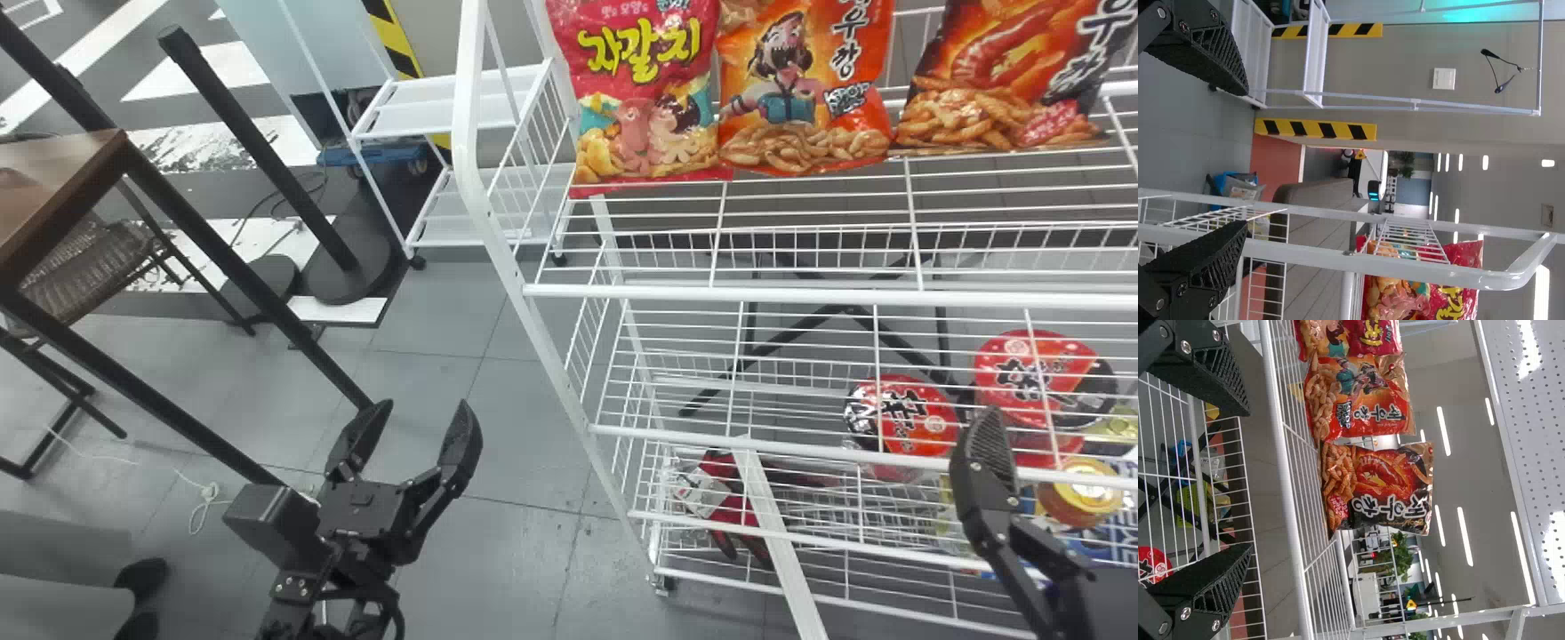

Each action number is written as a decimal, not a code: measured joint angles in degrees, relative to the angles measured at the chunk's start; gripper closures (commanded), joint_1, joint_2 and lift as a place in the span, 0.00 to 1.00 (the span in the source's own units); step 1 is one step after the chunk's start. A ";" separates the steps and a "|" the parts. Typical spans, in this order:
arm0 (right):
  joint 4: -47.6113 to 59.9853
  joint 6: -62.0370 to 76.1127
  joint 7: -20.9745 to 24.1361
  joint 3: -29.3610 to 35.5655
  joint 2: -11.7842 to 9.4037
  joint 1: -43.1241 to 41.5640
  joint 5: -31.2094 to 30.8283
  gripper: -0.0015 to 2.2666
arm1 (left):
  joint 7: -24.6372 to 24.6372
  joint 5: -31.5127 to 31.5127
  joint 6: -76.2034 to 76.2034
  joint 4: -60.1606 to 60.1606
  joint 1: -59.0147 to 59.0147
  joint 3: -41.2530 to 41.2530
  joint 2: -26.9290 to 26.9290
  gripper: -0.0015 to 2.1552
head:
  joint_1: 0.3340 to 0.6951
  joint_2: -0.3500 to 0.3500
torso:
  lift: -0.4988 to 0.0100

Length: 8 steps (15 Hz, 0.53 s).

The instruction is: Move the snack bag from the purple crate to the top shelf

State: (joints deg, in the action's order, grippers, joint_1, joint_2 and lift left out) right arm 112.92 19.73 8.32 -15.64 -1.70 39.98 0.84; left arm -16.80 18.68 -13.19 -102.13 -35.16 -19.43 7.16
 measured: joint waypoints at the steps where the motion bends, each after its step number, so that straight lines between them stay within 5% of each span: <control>1: -0.18 -0.02 0.00 0.00 0.04 -0.18 -0.01 0.05 | 0.01 0.02 -0.02 -0.04 0.00 -0.08 0.06 0.06 | 1.00 1.00 | 0.66; 8: -1.26 -2.46 0.03 0.00 0.84 -1.32 -1.23 0.05 | 0.18 0.22 0.15 0.70 0.55 0.20 0.81 0.06 | 1.00 1.00 | 0.61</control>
State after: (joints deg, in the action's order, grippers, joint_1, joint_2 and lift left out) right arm 111.66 17.27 8.35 -15.64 -0.86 38.66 -0.39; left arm -16.62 18.90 -13.04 -101.43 -34.61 -19.22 7.97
